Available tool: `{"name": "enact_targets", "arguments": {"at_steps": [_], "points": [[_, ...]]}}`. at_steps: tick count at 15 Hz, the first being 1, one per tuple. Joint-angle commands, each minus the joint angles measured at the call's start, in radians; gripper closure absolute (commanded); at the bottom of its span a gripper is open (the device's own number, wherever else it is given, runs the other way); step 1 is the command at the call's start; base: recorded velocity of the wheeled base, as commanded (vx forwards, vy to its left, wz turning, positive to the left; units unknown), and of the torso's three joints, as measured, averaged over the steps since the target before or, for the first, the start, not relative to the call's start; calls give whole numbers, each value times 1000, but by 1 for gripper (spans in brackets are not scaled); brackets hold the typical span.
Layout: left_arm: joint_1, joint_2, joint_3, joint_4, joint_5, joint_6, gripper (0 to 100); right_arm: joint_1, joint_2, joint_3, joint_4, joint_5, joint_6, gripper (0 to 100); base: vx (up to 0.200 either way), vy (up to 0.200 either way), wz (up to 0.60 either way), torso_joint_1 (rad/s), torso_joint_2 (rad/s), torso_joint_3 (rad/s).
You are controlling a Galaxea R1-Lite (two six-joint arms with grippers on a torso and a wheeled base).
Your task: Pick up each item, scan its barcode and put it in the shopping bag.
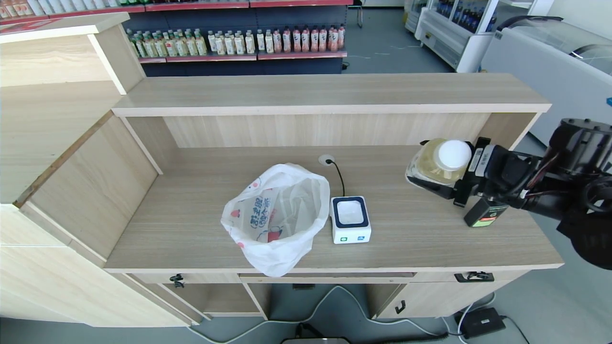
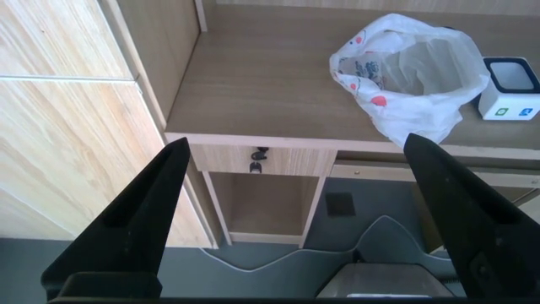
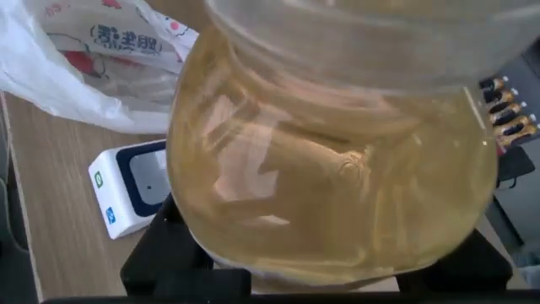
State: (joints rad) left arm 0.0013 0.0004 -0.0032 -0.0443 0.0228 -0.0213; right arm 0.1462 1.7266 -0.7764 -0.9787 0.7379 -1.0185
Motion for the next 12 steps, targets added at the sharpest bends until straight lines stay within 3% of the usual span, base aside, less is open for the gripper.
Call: {"name": "enact_targets", "arguments": {"at_steps": [1, 5, 12], "points": [[0, 0, 0, 0, 0, 0, 0, 10, 134, -40, -37, 40, -95, 100, 0, 0, 0, 0, 0, 0], [0, 0, 0, 0, 0, 0, 0, 107, 306, -185, -175, 133, -183, 100, 0, 0, 0, 0, 0, 0], [0, 0, 0, 0, 0, 0, 0, 139, 352, -161, -259, 173, -167, 100, 0, 0, 0, 0, 0, 0]]}}
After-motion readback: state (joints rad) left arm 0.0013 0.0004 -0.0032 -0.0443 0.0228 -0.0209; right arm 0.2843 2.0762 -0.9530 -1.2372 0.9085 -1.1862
